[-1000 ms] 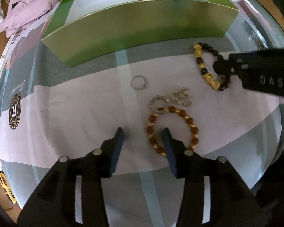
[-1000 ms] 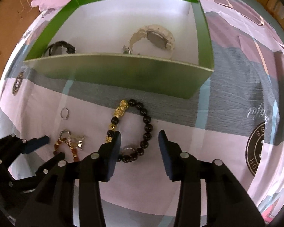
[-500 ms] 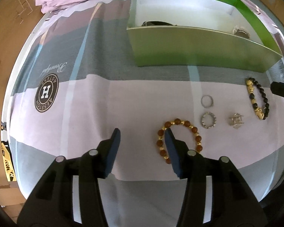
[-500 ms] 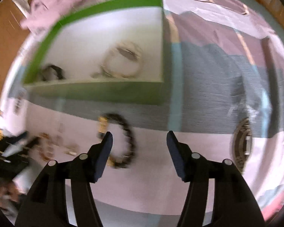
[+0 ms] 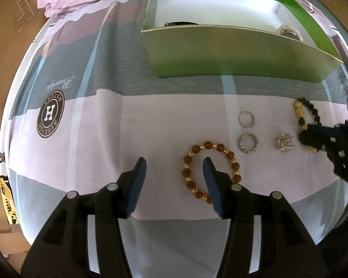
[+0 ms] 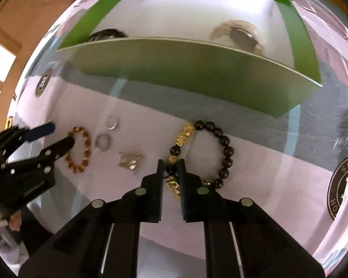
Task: Organize jewelry
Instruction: 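Position the right tool at the black-and-gold bead bracelet while the left tool reaches the amber bracelet, then grasp the amber bead bracelet with the left tool while the right tool grasps the black-and-gold bracelet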
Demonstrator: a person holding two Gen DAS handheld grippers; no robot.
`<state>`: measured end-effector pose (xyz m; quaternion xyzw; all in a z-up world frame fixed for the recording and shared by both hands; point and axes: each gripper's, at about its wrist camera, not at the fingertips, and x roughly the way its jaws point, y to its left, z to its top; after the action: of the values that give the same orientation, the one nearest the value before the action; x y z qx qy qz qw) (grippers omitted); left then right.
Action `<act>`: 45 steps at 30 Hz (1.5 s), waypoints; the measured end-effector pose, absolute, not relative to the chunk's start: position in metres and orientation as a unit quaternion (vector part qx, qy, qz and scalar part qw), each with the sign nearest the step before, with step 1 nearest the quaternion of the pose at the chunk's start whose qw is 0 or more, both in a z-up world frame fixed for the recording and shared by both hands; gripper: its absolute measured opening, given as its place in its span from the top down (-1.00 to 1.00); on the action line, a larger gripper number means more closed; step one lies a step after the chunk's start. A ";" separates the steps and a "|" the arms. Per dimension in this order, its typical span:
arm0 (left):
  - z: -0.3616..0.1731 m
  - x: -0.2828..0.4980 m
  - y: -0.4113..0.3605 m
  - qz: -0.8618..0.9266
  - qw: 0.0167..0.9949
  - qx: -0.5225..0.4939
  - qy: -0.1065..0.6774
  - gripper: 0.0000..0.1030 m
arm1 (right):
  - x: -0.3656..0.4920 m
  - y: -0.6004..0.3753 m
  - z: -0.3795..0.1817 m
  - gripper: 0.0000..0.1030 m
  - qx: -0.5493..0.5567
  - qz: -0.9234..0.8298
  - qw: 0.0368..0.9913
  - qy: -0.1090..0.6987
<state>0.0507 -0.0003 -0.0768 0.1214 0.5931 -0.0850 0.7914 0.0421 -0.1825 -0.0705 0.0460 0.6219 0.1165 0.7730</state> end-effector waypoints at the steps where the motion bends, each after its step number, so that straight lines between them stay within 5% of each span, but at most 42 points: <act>1: -0.076 0.051 0.000 -0.084 0.792 0.121 0.593 -0.02 | 0.041 -0.182 -0.068 0.77 0.051 0.129 0.771 0.621; 4: -0.078 0.052 0.000 -0.082 0.791 0.122 0.593 -0.07 | 0.039 -0.187 -0.060 0.73 0.077 0.155 0.769 0.616; 7: -0.077 0.052 -0.001 -0.085 0.791 0.122 0.594 -0.07 | 0.040 -0.195 -0.057 0.41 0.077 0.122 0.780 0.608; 16: -0.085 0.056 0.002 -0.077 0.782 0.125 0.605 -0.05 | 0.043 -0.222 -0.067 0.20 0.091 0.062 0.784 0.612; 20: -0.085 0.056 -0.001 -0.094 0.781 0.115 0.607 0.42 | 0.041 -0.230 -0.075 0.20 0.081 0.040 0.775 0.626; 26: -0.087 0.053 -0.012 -0.095 0.782 0.134 0.601 0.49 | 0.042 -0.215 -0.083 0.20 0.046 0.036 0.780 0.623; 33: -0.087 0.055 -0.009 -0.090 0.781 0.125 0.606 0.26 | 0.041 -0.189 -0.091 0.20 -0.001 0.031 0.788 0.615; 37: -0.091 0.061 -0.004 -0.062 0.781 0.140 0.606 -0.28 | 0.041 -0.182 -0.094 0.20 -0.015 0.030 0.784 0.620; 45: -0.092 0.068 0.002 -0.063 0.780 0.135 0.608 -0.41 | 0.048 -0.170 -0.097 0.16 -0.029 0.030 0.779 0.626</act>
<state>0.0680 0.0021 -0.0919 0.1350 0.6084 -0.0633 0.7795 0.0480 -0.1697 -0.0972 -0.0295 0.6261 0.0304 0.7786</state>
